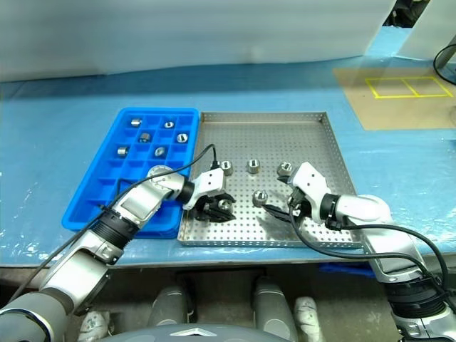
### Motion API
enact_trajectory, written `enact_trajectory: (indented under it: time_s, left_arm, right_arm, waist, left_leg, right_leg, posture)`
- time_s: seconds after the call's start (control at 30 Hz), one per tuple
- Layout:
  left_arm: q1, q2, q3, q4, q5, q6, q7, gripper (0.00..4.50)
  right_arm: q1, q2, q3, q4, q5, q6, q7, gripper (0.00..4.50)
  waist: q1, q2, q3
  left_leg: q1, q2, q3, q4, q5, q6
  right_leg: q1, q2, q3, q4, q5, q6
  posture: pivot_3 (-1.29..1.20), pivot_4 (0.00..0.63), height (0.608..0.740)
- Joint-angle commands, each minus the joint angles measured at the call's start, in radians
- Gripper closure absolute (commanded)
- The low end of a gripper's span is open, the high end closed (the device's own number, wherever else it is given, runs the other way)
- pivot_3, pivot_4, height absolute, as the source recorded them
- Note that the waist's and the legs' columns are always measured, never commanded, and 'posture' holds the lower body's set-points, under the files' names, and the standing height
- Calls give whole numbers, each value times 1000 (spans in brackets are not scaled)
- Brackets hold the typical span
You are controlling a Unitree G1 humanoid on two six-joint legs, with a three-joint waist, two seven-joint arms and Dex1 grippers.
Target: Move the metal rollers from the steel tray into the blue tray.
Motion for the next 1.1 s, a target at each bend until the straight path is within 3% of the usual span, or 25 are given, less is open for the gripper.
enact_trajectory:
  time_s: [0.03, 0.33, 0.57, 0.7, 0.87, 1.1]
  left_arm:
    - [-12, -38, 83, -2, -44, -39, 59, 2672]
    - [54, -158, 365, -87, -136, -37, 425, 2672]
    - [270, -300, 553, -325, -49, -82, 948, 2672]
    - [353, -363, 625, -416, -13, -79, 1154, 2672]
    - [426, -396, 703, -500, -2, -80, 1307, 2672]
    - [516, -418, 715, -605, -39, -35, 1346, 2672]
  right_arm:
    - [-10, 0, -5, -29, -1, -20, 1, 0]
    - [-117, 47, 95, 75, -32, -72, 55, 0]
    - [-286, 124, 189, 245, -60, -145, 152, 0]
    - [-348, 171, 232, 308, -59, -168, 219, 0]
    - [-430, 216, 264, 420, -92, -226, 274, 0]
    - [-465, 247, 278, 503, -110, -267, 329, 0]
  waist:
    - [-1, 0, 0]
    - [-1, 0, 0]
    - [31, 0, 0]
    - [60, -1, 1]
    - [96, -1, 1]
    - [143, -2, 1]
  left_leg:
    - [0, 0, 0, 0, 0, 0]
    - [-2, 0, -1, 1, 0, 1]
    - [-10, 1, -4, 2, -1, 2]
    - [-11, 2, -5, 2, -1, 2]
    - [-12, 1, -5, 3, -1, 2]
    - [-14, 2, -7, 3, -1, 1]
  right_leg:
    - [0, 0, 0, 0, 0, 0]
    - [-1, 0, -1, 0, 0, 0]
    - [-4, 0, -5, -1, 0, 0]
    - [-4, 0, -8, -1, 0, -1]
    - [-4, -1, -8, -1, 0, -1]
    - [-4, -2, -12, -2, -1, -1]
  posture:
    - [-321, 150, 740]
    - [-176, 150, 740]
    - [19, 150, 740]
    - [116, 150, 740]
    - [194, 150, 740]
    - [252, 150, 740]
